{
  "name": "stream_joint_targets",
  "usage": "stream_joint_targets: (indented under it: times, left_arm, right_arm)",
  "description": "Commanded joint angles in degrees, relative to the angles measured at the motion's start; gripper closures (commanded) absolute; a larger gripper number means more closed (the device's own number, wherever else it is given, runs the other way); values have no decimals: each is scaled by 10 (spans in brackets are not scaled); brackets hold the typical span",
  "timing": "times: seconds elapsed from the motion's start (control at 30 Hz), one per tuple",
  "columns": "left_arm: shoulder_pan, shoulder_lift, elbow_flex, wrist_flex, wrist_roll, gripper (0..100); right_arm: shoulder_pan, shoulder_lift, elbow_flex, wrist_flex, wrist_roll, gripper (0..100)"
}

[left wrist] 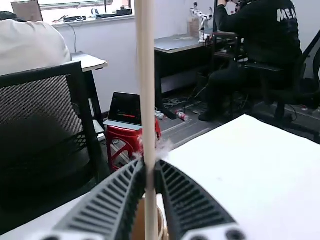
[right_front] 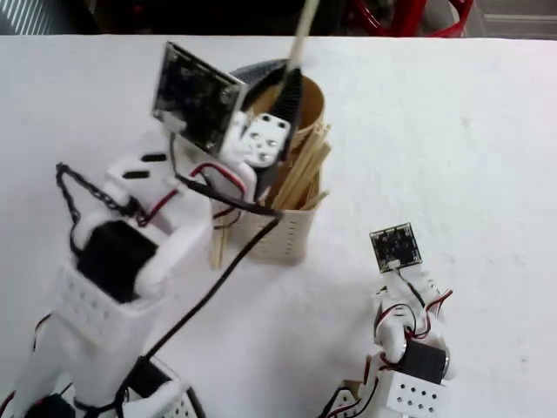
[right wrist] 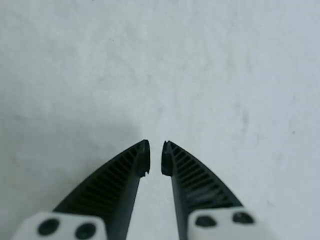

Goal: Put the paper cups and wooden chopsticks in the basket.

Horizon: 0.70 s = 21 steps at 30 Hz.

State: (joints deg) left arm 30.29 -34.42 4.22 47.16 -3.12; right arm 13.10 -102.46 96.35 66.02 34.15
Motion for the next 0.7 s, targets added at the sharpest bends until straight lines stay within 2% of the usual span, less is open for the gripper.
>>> stream_joint_targets:
  times: [0.0, 0.2, 0.37, 0.67]
  left_arm:
    - [8, 29, -30, -18, 4, 972]
    - [9, 51, -30, -28, 1, 969]
    - [9, 53, -29, -26, 1, 920]
    - [6, 54, -29, -25, 1, 920]
  right_arm:
    - [2, -3, 5, 2, 3, 942]
    - [2, -3, 5, 2, 3, 942]
    - [2, -3, 5, 2, 3, 942]
    - [2, -3, 5, 2, 3, 942]
